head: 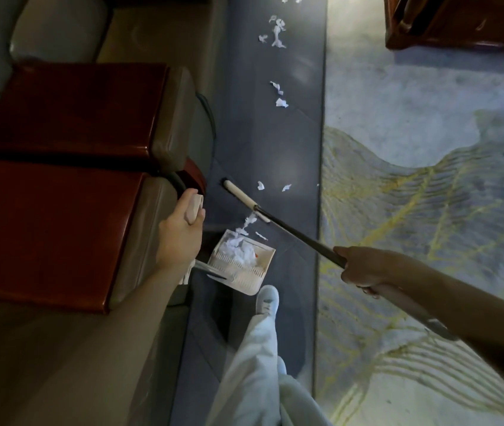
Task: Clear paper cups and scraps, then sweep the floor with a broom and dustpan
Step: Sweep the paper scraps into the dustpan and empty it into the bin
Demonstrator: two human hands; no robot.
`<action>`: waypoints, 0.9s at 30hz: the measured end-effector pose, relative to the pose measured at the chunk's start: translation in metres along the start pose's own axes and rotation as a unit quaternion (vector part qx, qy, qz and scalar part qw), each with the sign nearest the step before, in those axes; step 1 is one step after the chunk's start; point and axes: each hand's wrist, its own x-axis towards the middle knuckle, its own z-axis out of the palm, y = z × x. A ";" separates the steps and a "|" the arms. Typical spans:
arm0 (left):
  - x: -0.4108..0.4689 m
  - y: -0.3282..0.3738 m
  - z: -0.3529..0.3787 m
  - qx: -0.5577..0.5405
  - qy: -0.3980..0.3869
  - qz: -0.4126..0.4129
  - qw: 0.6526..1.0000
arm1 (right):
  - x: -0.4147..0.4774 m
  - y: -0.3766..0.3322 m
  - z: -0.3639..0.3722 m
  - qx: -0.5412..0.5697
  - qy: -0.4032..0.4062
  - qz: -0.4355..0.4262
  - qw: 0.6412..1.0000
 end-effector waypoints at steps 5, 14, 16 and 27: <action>0.050 0.015 0.009 0.008 0.018 0.009 1.000 | 0.052 -0.011 -0.055 -0.033 0.054 0.020 0.998; 0.134 0.056 0.040 0.011 -0.030 0.046 0.998 | 0.134 -0.040 -0.117 -0.020 0.070 0.051 0.996; 0.150 0.066 0.048 -0.006 -0.037 0.051 0.998 | 0.138 -0.042 -0.114 -0.011 0.017 0.034 0.999; 0.185 0.115 0.086 0.017 -0.076 0.117 0.990 | 0.062 0.013 -0.134 0.098 -0.071 0.017 0.993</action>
